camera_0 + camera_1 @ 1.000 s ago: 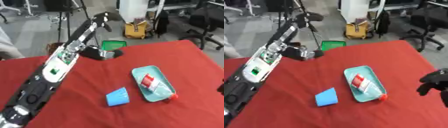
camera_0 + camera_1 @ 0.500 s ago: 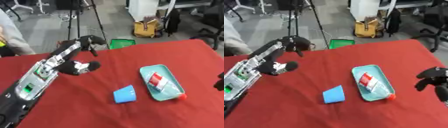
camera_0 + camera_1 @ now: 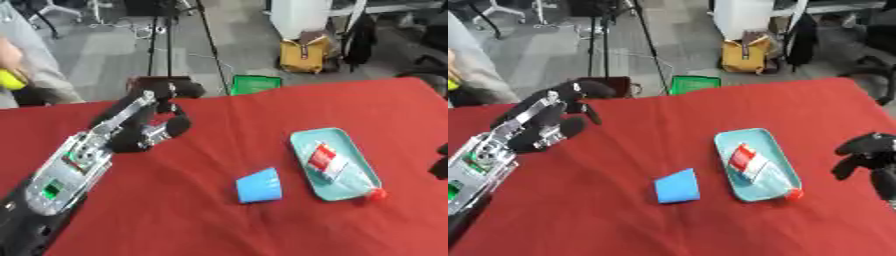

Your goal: Pick up objects on the table and place them in the box.

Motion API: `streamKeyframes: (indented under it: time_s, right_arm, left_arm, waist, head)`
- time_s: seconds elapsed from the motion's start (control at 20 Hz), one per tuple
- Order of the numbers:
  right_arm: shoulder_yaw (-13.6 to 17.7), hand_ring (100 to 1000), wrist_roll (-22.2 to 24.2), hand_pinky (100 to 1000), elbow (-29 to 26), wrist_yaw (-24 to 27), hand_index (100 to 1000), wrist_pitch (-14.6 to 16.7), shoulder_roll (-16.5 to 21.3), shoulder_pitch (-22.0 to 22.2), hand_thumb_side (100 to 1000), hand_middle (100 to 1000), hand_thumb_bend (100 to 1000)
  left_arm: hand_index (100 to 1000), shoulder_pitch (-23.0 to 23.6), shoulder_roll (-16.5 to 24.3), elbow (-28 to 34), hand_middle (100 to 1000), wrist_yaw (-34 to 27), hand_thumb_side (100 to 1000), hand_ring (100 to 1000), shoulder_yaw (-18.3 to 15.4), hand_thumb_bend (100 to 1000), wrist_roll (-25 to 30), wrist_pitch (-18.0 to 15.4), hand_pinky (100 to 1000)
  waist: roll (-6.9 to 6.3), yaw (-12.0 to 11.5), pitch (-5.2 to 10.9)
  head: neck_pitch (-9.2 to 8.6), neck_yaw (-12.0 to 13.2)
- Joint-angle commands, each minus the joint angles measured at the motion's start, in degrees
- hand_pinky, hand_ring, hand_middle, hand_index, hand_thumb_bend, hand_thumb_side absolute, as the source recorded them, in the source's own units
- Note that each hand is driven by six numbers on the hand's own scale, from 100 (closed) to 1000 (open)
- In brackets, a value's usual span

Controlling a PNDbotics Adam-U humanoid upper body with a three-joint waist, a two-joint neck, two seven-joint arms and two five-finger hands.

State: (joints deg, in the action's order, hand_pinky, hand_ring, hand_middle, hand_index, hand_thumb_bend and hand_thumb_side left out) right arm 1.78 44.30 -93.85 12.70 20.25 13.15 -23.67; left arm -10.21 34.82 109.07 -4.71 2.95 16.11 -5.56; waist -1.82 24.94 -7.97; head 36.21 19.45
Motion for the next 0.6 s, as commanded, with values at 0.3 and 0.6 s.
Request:
streamKeyframes:
  time_s: [0.3,0.6]
  right_arm:
    - [0.4,552,7.0,610,-0.5,-0.3,767,8.0,2.4,-1.8,484,684,166]
    - [-1.9,572,7.2,628,0.2,1.5,770,11.7,6.6,-8.9,471,689,176]
  left_arm:
    - [866,0.5,-0.4,1.0,811,0.6,784,886,-0.9,575,0.4,0.7,614]
    - [867,0.0,-1.5,1.0,810,0.6,786,886,-0.5,576,1.0,0.7,614]
  waist:
    - [-0.17,-0.6,0.74]
    - [-0.95,-1.4,0.74]
  head:
    - [0.47,-0.2]
    - [0.0,-1.8]
